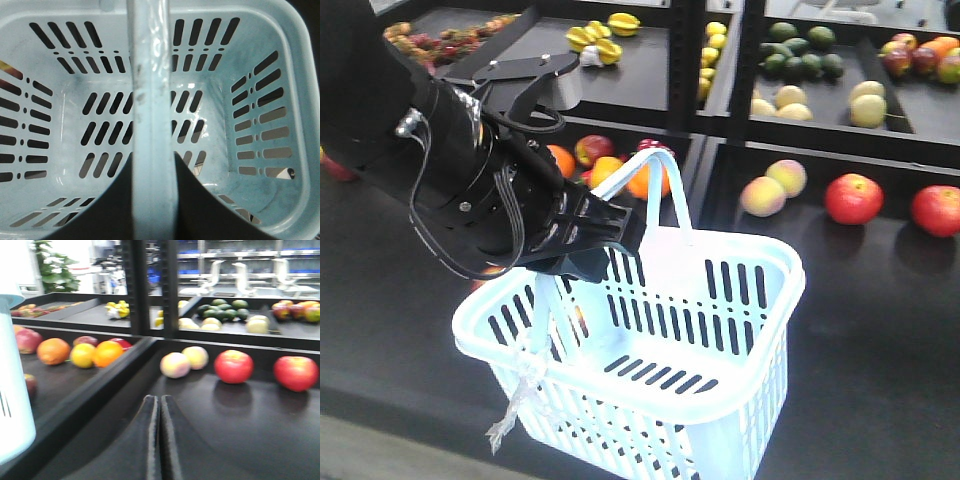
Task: Pick three apples into basket with both arms
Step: 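Hold the basket in the left gripper while the base turns away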
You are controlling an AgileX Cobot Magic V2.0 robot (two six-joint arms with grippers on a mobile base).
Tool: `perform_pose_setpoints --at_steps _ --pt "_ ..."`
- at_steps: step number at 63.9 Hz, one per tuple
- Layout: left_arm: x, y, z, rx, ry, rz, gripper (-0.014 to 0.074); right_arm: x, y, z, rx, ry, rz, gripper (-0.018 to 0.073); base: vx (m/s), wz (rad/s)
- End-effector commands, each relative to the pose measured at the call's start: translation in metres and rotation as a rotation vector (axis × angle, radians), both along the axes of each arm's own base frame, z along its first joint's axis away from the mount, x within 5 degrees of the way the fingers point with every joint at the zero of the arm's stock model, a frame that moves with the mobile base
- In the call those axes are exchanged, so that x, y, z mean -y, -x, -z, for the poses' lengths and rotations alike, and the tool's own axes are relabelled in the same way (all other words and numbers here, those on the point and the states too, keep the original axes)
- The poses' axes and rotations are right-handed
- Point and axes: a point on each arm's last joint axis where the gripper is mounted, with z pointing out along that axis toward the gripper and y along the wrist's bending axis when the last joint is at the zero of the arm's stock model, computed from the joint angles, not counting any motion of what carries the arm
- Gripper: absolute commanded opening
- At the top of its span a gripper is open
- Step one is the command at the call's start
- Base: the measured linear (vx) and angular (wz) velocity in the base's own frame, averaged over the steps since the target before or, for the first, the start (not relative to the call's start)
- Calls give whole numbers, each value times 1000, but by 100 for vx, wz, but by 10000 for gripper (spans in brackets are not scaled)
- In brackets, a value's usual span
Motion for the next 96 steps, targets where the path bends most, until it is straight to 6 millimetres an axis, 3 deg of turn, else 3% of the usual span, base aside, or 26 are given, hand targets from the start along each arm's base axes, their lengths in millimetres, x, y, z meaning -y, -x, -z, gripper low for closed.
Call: perform_pose_setpoints --at_steps 1,96 --pt "-3 9 -24 73 100 -8 -8 0 0 -2 63 4 5 -4 -11 43" --pt "-3 9 -24 73 100 -8 -8 0 0 -2 63 4 5 -4 -13 52"
